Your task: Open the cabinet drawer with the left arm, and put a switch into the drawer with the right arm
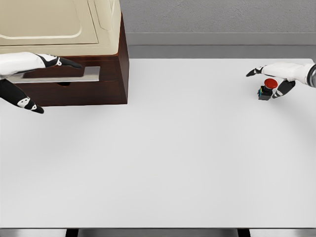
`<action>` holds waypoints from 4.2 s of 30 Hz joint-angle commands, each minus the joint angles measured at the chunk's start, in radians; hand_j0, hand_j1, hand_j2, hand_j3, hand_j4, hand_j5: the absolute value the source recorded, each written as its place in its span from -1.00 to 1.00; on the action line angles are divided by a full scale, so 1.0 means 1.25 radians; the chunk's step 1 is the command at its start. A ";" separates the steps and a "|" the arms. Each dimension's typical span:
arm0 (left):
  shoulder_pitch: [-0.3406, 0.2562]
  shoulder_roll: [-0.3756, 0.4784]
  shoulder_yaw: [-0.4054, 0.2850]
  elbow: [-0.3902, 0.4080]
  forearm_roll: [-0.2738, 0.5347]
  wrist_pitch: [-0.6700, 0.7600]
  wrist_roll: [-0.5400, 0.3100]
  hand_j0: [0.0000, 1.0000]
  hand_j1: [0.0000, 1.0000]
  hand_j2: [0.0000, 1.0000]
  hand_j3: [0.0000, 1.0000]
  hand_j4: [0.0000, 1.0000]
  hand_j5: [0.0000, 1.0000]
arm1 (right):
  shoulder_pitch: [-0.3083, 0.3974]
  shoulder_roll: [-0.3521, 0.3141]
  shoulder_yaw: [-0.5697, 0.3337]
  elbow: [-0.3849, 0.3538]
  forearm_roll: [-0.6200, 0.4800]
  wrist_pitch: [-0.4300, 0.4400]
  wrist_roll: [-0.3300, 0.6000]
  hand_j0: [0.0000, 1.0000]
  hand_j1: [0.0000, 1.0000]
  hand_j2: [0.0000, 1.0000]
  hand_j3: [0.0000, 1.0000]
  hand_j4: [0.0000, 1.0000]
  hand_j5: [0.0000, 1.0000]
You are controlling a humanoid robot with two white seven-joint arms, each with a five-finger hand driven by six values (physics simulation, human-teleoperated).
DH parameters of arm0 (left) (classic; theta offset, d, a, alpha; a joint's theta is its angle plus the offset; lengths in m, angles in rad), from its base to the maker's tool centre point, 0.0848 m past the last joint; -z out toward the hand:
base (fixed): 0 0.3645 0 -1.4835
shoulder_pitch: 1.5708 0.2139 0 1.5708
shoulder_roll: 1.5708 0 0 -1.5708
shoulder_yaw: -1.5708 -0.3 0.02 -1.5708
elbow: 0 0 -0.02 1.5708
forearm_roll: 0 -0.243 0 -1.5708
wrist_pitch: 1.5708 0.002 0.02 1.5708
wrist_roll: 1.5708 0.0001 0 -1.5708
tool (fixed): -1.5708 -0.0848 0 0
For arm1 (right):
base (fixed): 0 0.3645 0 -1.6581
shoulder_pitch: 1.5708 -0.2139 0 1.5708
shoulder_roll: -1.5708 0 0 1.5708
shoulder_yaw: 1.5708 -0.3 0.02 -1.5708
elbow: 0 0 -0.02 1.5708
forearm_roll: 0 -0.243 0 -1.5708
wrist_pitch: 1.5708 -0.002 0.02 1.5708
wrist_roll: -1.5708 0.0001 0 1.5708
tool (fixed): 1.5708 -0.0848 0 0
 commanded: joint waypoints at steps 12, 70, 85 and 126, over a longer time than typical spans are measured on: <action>0.029 -0.039 0.008 0.001 0.028 0.084 0.015 1.00 1.00 1.00 1.00 1.00 1.00 | 0.004 -0.011 0.000 -0.017 -0.005 -0.009 0.000 0.71 0.71 0.71 0.71 0.71 0.71; 0.021 -0.084 0.007 0.076 0.074 0.298 -0.046 1.00 1.00 1.00 1.00 1.00 1.00 | 0.010 -0.023 0.006 -0.005 -0.005 -0.006 0.000 0.18 0.18 0.18 0.18 0.18 0.18; 0.033 -0.083 0.007 0.088 0.074 0.298 -0.045 1.00 1.00 1.00 1.00 1.00 1.00 | 0.010 -0.022 0.006 -0.008 -0.006 -0.009 0.000 -0.03 -0.03 -0.03 -0.03 -0.03 -0.03; 0.071 -0.028 0.002 0.041 0.123 0.316 -0.055 1.00 1.00 1.00 1.00 1.00 1.00 | 0.004 0.015 0.001 -0.283 -0.052 -0.072 0.000 -0.03 -0.03 -0.03 -0.03 -0.03 -0.03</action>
